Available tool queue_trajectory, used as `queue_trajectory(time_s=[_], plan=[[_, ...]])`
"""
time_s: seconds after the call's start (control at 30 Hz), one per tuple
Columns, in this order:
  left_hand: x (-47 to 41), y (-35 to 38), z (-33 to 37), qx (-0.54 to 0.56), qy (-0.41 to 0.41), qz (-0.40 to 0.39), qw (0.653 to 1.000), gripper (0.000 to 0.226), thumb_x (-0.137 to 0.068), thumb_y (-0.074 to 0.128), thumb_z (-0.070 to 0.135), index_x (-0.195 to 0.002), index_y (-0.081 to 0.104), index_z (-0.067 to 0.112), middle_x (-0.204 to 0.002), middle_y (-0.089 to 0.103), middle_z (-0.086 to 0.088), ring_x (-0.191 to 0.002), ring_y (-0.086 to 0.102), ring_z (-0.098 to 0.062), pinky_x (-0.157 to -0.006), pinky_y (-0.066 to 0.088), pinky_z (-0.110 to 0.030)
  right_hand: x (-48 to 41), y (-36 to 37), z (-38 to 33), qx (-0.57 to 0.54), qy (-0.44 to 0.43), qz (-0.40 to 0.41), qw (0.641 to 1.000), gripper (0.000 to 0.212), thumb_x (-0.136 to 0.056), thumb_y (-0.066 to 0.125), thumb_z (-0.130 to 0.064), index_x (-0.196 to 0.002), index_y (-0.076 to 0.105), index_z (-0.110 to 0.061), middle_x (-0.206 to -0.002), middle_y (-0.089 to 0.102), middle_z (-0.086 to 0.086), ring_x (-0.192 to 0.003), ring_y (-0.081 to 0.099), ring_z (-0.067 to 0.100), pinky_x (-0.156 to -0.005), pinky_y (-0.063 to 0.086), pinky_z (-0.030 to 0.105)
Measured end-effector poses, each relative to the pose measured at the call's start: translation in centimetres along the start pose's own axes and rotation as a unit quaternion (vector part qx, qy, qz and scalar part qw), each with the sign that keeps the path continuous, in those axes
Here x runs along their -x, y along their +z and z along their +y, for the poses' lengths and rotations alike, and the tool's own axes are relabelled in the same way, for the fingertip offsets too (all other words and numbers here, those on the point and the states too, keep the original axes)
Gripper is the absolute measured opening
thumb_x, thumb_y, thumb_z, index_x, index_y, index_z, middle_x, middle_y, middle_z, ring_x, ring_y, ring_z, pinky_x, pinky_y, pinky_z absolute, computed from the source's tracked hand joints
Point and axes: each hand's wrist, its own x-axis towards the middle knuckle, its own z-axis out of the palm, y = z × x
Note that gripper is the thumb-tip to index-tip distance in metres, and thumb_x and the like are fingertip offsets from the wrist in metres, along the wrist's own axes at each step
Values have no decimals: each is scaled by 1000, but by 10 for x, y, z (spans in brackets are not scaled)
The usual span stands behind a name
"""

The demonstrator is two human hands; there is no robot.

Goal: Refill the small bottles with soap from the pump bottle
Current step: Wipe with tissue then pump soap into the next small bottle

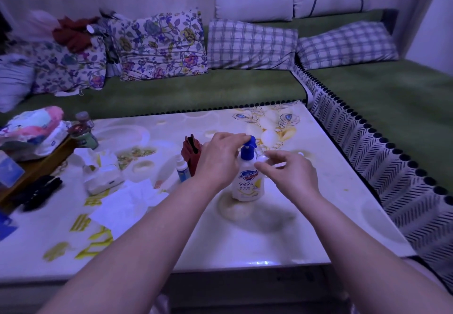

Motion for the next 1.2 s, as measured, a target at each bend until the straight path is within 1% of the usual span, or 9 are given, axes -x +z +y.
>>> queue_trajectory(time_s=[0.23, 0.33, 0.47, 0.57, 0.7, 0.87, 1.0, 1.13, 1.2], plan=[[1, -2, 1, -14, -2, -3, 1000, 49, -91, 50, 5, -133, 53, 28, -135, 54, 13, -127, 38, -14, -100, 32, -36, -4, -1, -5, -24, -18, -4, 1000, 46, -75, 74, -43, -117, 66, -28, -98, 70, -12, -81, 64, 5, -73, 45, 26], [2, -1, 0, -27, 6, -2, 1000, 51, -90, 50, 4, -134, 52, 28, -137, 52, 14, -126, 39, -16, -99, 32, -37, -4, 0, -5, -63, -20, -8, 998, 51, -72, 79, -30, -119, 66, -19, -101, 71, -4, -84, 66, 7, -84, 52, 31], [2, 2, -3, -48, 27, 14, 998, 53, -86, 53, 0, -132, 54, 26, -134, 55, 12, -124, 44, -19, -95, 33, -36, -4, -1, -4, -87, -19, -1, 996, 50, -70, 79, -14, -118, 67, -11, -103, 72, 4, -93, 66, 10, -94, 51, 30], [2, 1, -4, -66, 37, 17, 997, 52, -85, 55, 1, -131, 55, 25, -134, 56, 12, -124, 44, -21, -94, 32, -36, -4, -1, -5, -75, -17, 6, 997, 44, -70, 78, -15, -114, 69, -11, -98, 73, 4, -88, 65, 8, -91, 49, 24], [2, -1, -2, -74, 44, 13, 996, 49, -86, 55, 2, -130, 56, 25, -133, 57, 12, -127, 43, -22, -97, 30, -38, -6, 1, -6, -68, -20, 22, 997, 41, -68, 78, -21, -108, 72, -16, -87, 73, -2, -89, 67, 10, -102, 45, 39], [3, 0, -1, -86, 46, 15, 995, 51, -84, 54, -1, -129, 57, 24, -131, 58, 13, -127, 43, -22, -98, 29, -37, -5, 1, -6, -64, -19, 32, 997, 30, -68, 76, -19, -95, 72, -6, -87, 73, 12, -88, 68, 24, -93, 50, 41], [3, 1, -1, -90, 43, 11, 995, 53, -84, 53, 0, -130, 56, 25, -132, 57, 13, -128, 42, -22, -99, 28, -37, -4, 4, -7, -71, -12, 32, 997, 30, -67, 77, -20, -96, 74, -12, -87, 74, 4, -87, 68, 18, -89, 51, 42], [5, 1, 2, -94, 70, 40, 992, 44, -81, 39, 12, -115, 66, 18, -115, 68, 8, -115, 55, -29, -93, 34, -40, -3, 7, -5, -67, -4, 43, 997, 30, -68, 76, -23, -94, 72, -8, -82, 73, 1, -85, 67, 18, -87, 52, 43], [8, 4, 4, -113, 96, 54, 987, 52, -76, 28, 23, -104, 70, 15, -103, 72, 6, -104, 61, -30, -88, 31, -35, -2, 9, -3, -65, 1, 35, 997, 34, -70, 76, -25, -101, 74, -11, -81, 72, -1, -86, 67, 15, -90, 51, 40]])
